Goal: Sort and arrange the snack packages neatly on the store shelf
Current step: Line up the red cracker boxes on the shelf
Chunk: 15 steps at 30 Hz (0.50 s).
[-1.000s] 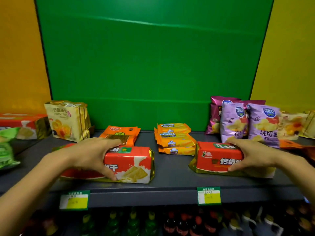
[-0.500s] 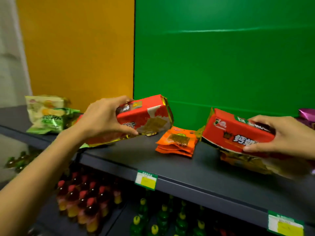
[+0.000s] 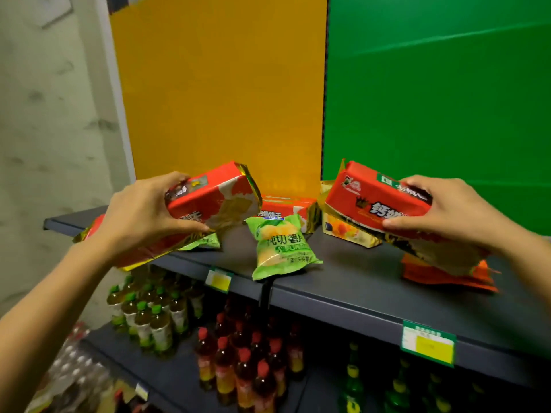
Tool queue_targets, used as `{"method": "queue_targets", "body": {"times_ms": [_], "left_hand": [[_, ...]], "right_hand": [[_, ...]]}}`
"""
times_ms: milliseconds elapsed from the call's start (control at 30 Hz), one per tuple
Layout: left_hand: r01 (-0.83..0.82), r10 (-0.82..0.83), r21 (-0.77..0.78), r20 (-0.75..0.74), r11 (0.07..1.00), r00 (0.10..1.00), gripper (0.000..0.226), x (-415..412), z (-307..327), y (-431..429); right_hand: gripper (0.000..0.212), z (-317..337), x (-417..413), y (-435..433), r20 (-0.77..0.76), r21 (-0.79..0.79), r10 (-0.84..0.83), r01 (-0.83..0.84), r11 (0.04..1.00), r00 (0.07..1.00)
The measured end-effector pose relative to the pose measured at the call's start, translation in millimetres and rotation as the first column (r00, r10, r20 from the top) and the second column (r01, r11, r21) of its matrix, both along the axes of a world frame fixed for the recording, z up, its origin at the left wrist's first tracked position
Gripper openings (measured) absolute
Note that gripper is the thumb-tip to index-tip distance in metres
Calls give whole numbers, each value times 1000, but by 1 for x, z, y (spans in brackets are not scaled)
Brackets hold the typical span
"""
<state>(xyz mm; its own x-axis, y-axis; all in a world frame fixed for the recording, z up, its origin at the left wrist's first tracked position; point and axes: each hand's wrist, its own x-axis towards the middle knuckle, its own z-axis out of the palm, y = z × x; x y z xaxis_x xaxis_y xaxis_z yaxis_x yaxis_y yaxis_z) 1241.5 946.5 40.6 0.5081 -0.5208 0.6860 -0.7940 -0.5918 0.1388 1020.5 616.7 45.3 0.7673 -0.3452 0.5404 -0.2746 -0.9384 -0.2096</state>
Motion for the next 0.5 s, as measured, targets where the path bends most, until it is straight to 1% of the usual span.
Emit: {"method": "queue_targets", "body": {"times_ms": [67,133,200,367,433,500], "left_hand": [[-2,2,8,8,1000,1000,102,21,0,12],[-3,3,3,9,1000,1000,98,40,1,19],[1,-1,1,10,1000,1000,102,57,4,24],[26,-25,-34,22,999,999,101,98,5,25],[44,-43,-36,28,998,999,107,113,6,20],[62,-60,-45,42,997,997,107,129,7,14]], "right_hand": [[83,0,31,13,22,0,-5,5,1000,1000],[77,4,62,25,31,-5,-12,12,1000,999],[74,9,92,35,27,-33,-22,23,999,999],[74,19,161,48,-26,-126,-45,41,991,999],[73,20,188,50,-48,-150,-45,37,988,998],[72,19,214,49,-66,-163,-48,37,986,997]]}}
